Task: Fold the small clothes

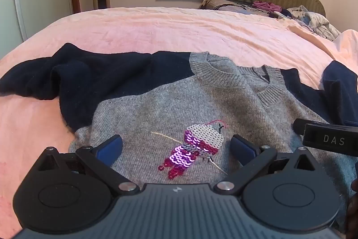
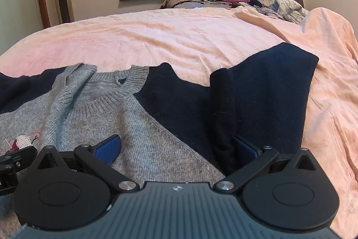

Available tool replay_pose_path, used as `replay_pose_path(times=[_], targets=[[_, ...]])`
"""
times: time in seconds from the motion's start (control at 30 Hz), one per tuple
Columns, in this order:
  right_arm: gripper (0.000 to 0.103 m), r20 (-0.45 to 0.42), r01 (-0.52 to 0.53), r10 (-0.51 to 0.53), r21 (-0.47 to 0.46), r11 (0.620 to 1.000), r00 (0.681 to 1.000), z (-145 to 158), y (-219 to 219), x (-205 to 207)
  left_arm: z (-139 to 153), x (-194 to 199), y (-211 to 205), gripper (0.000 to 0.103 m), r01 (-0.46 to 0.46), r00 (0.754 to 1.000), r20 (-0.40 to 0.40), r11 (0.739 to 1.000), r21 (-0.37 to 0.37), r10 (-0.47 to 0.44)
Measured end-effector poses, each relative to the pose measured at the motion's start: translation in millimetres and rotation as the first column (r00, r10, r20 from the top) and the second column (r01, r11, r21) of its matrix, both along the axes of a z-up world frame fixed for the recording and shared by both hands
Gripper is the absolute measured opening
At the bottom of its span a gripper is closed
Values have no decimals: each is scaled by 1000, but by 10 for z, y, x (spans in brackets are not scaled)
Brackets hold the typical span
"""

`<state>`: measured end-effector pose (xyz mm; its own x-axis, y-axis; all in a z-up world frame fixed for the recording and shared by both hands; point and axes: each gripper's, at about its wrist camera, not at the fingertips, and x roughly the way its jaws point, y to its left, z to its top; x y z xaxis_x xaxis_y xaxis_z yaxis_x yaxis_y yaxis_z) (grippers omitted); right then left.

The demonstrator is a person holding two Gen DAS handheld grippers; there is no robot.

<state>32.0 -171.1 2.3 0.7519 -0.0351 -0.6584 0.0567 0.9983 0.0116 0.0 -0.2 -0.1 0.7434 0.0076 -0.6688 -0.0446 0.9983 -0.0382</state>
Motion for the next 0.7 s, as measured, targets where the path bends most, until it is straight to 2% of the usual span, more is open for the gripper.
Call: replay_pose_path(times=[0.7], targets=[[103, -1, 0, 0, -16, 1000, 1000, -4, 11, 4, 10, 1, -7, 103, 1, 1000, 0, 1000, 4, -1]])
